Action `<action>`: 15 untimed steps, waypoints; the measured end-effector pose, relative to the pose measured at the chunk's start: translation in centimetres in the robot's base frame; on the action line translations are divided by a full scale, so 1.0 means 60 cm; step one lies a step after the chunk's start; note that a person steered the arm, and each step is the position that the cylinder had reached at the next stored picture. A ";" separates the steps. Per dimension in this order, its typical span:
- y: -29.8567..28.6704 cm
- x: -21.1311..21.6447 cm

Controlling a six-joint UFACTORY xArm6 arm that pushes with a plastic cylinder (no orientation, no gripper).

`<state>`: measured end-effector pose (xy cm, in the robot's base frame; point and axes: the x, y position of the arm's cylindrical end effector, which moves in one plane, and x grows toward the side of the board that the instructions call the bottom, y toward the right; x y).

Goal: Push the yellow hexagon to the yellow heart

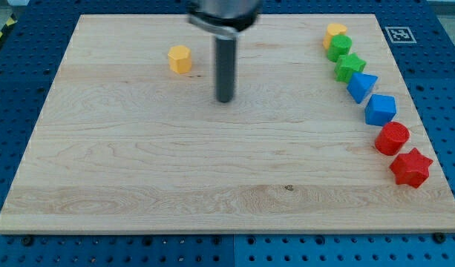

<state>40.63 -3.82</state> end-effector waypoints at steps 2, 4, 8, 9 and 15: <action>-0.137 -0.057; -0.135 -0.125; 0.069 -0.135; 0.114 -0.135; 0.161 -0.199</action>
<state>28.70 5.82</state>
